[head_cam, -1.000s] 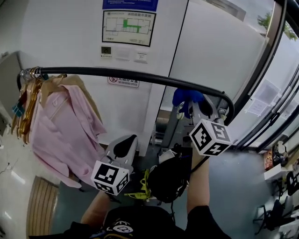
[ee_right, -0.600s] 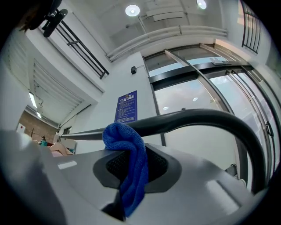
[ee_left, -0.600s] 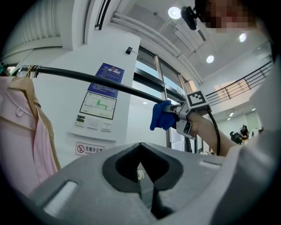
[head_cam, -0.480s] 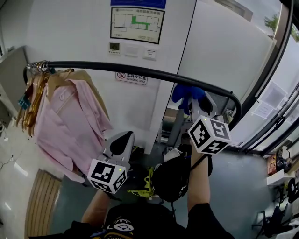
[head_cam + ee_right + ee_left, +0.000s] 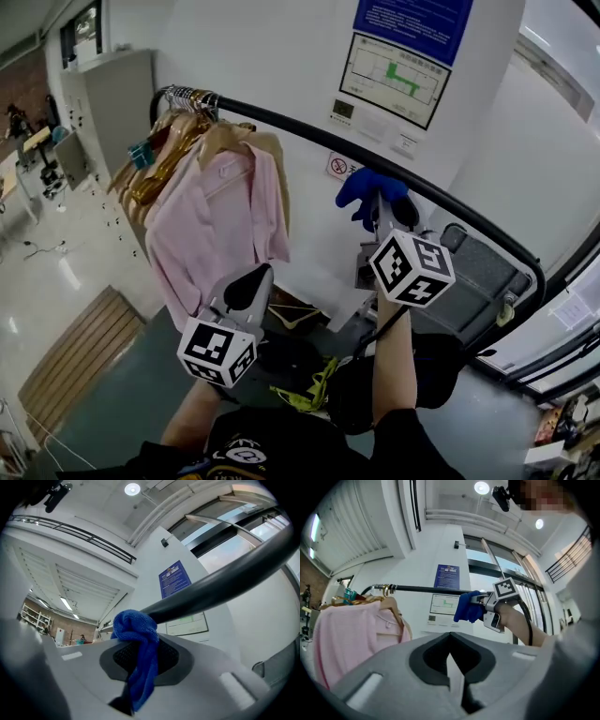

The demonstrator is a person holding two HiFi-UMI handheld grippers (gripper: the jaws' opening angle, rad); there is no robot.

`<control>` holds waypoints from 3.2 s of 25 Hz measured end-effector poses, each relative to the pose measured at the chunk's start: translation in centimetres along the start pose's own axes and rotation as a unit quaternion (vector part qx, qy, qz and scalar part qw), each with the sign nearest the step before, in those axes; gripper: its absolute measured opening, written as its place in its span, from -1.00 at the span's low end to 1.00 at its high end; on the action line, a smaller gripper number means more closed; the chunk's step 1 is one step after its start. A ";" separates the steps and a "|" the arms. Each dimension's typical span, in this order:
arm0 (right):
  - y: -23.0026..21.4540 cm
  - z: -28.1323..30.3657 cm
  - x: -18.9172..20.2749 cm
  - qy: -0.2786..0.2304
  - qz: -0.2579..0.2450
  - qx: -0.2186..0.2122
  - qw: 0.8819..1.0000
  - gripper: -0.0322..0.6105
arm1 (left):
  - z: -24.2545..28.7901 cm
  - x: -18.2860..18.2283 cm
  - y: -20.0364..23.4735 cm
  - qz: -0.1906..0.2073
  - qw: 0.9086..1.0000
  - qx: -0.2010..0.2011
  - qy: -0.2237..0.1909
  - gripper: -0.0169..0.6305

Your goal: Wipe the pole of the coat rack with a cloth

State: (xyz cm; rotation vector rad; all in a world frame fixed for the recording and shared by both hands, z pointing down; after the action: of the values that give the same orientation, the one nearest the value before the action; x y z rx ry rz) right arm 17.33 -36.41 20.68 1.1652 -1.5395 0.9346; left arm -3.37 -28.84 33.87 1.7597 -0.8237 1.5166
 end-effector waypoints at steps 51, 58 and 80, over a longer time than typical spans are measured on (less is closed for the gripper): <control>-11.3 -14.4 -4.8 -0.017 -0.071 0.152 0.986 -0.70 | 5.6 0.5 -10.6 -0.014 0.989 0.150 0.008 -0.93; -4.4 -4.9 -2.0 -0.005 -0.050 0.033 0.998 -0.70 | 1.1 -0.1 -2.7 -0.007 1.000 0.024 0.005 -0.93; 5.0 4.1 0.9 0.029 -0.026 -0.053 0.998 -0.69 | -4.2 0.2 5.3 -0.020 0.998 -0.059 0.004 -0.93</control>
State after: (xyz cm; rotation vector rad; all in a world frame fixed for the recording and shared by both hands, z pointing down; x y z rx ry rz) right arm 11.49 -39.18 20.41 1.0891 -1.4862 0.8350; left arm -10.04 -28.45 34.95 1.6739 -0.8514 1.4194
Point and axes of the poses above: the fingertips, and each gripper's own axes: z forward along the fingers, y to its left, x out of its underside, the point moved 3 cm from there along -z, backward along the fingers, and after that the axes turned 5 degrees about -x, right-handed, at the moved point
